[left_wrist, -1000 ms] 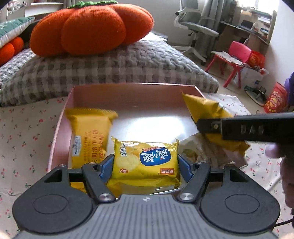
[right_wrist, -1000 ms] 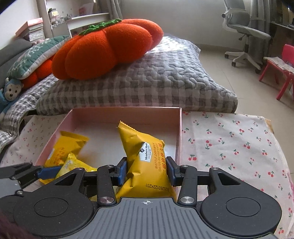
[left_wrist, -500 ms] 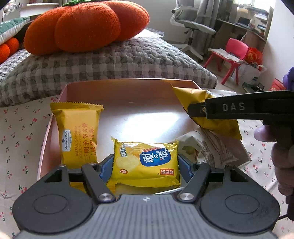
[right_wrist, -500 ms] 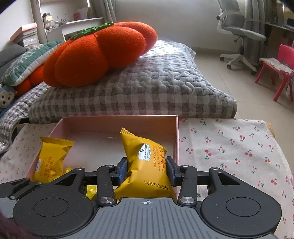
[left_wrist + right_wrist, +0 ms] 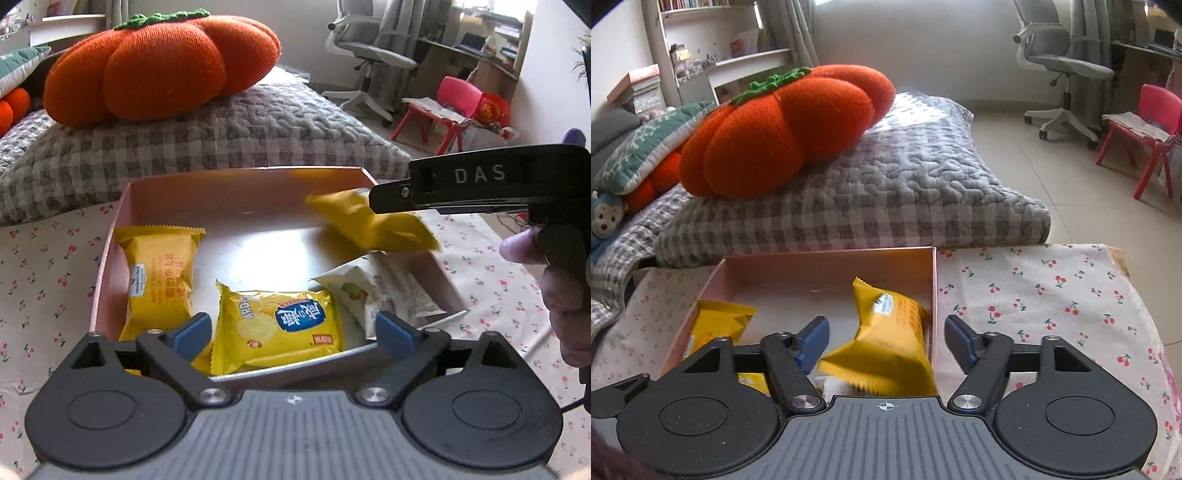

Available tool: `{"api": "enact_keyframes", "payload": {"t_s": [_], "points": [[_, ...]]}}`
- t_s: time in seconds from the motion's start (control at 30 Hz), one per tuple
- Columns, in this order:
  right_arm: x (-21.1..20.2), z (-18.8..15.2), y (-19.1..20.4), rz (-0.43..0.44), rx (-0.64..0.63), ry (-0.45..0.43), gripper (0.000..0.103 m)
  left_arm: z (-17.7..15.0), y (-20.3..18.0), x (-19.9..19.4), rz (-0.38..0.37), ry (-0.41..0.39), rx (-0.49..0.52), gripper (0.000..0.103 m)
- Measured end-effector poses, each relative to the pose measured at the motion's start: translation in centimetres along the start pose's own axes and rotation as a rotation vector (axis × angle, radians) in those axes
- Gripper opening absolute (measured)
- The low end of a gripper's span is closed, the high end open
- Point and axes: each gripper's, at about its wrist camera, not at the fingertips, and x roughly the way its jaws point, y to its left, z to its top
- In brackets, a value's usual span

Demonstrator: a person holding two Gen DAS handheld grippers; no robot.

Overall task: Organize snacks
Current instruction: 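Carry both yellow packets into the pink box and open both tools, then withdraw both open tools from the box back to the snack pile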

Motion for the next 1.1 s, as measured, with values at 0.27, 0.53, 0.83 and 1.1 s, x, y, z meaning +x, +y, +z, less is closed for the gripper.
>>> {"api": "enact_keyframes", "payload": {"t_s": [0.27, 0.53, 0.83, 1.1], "points": [[-3.5, -0.9, 0.9, 0.000, -0.073, 0.023, 0.089, -1.0, -0.6, -2.7, 0.009, 0.004, 0.054, 0.102], [-7.3, -3.3, 2.1, 0.000, -0.190, 0.040, 0.092, -3.5, 0.2, -5.7, 0.073, 0.018, 0.082, 0.102], [-10.5, -6.1, 3.1, 0.043, -0.224, 0.054, 0.094, -5.9, 1.6, -8.0, 0.093, 0.026, 0.068, 0.102], [-11.7, -8.3, 3.0, 0.056, -0.208, 0.051, 0.097, -8.4, 2.5, -9.1, 0.104, 0.032, 0.071, 0.102]]}}
